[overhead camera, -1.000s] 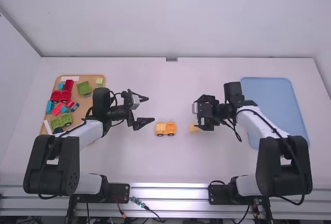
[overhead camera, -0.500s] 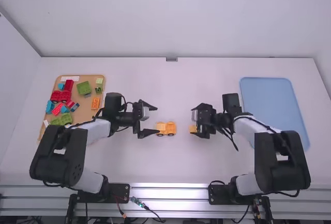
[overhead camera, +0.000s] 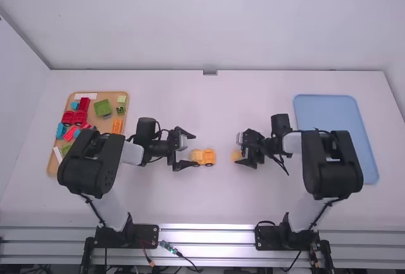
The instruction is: Assemble lego blocks to make yellow taxi
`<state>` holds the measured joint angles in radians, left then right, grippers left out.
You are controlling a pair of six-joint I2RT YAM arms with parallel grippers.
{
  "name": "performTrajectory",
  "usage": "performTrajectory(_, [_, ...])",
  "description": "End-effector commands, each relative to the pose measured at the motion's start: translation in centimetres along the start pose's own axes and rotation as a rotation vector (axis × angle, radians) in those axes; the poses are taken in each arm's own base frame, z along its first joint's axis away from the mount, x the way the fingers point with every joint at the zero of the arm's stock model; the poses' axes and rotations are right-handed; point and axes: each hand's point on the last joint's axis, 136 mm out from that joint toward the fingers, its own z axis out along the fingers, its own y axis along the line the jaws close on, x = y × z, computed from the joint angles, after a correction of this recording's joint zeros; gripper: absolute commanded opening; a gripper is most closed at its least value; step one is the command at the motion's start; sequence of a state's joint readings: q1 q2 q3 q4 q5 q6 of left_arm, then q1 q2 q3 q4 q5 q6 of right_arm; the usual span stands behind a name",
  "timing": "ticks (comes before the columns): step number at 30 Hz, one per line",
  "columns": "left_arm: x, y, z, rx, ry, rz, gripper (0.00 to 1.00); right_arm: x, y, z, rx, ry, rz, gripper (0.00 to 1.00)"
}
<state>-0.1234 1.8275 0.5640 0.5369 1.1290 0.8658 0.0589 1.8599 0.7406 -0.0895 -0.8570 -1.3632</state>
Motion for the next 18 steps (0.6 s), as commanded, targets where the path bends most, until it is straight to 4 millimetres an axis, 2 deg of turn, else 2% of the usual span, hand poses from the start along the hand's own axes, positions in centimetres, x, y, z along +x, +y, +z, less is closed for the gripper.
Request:
performTrajectory(1, [-0.3, 0.1, 0.3, 0.023, -0.028, 0.025, 0.99, 0.4, -0.4, 0.5, -0.013, -0.003, 0.017, 0.84])
performTrajectory(5, [-0.4, -0.1, 0.6, 0.031, -0.029, 0.031, 0.99, 0.9, -0.2, 0.9, -0.026, -0.002, 0.030, 0.76])
performTrajectory(11, [-0.3, 0.0, 0.4, 0.026, -0.030, 0.030, 0.99, 1.7, 0.2, 1.2, -0.040, 0.000, 0.031, 0.73])
performTrajectory(16, [-0.3, 0.0, 0.4, 0.025, -0.030, 0.030, 0.99, 2.0, 0.4, 1.4, -0.047, 0.006, 0.041, 0.59])
performTrajectory(17, [-0.3, 0.0, 0.4, 0.025, -0.029, 0.029, 0.99, 2.0, 0.5, 1.4, -0.048, 0.005, 0.047, 0.52])
performTrajectory(18, [-0.3, 0.0, 0.4, 0.025, -0.030, 0.030, 0.99, 2.0, 0.5, 1.4, -0.049, 0.005, 0.048, 0.51])
